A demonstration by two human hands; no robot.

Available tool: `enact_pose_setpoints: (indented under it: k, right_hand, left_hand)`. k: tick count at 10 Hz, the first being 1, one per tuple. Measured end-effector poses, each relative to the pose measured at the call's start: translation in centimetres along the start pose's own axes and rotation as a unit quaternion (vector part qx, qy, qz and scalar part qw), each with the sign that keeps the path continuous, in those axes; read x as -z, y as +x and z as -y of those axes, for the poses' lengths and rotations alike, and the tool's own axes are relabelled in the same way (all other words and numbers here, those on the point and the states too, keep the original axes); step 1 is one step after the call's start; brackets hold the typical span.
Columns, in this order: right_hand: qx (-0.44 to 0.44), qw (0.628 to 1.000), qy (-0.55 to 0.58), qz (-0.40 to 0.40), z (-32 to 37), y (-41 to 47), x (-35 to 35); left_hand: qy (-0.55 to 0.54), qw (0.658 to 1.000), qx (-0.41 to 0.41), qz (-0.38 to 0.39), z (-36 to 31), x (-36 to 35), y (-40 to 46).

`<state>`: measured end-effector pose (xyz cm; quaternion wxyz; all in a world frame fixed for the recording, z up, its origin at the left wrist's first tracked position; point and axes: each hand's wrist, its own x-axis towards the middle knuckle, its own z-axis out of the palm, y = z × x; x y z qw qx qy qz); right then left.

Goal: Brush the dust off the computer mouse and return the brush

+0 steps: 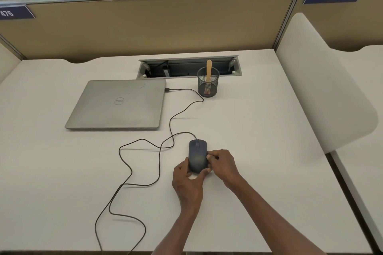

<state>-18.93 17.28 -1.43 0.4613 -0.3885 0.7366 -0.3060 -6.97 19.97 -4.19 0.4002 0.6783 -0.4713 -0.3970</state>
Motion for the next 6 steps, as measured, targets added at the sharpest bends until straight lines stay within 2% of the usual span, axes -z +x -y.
enact_pose_setpoints:
  k: [4,5,6]
  right_hand:
    - [0.015,0.998,-0.05,-0.031,0.1,-1.0,0.4]
    - [0.065,0.988,-0.107,-0.088,-0.6,-1.8,1.1]
    - [0.12,0.971,-0.157,-0.133,-1.0,-2.6,1.7]
  left_hand:
    - [0.037,0.999,-0.007,0.035,0.3,0.9,0.3]
    - [0.025,0.999,0.013,-0.022,-0.3,1.8,-0.1]
    - [0.02,0.994,-0.067,-0.079,-0.5,2.8,0.1]
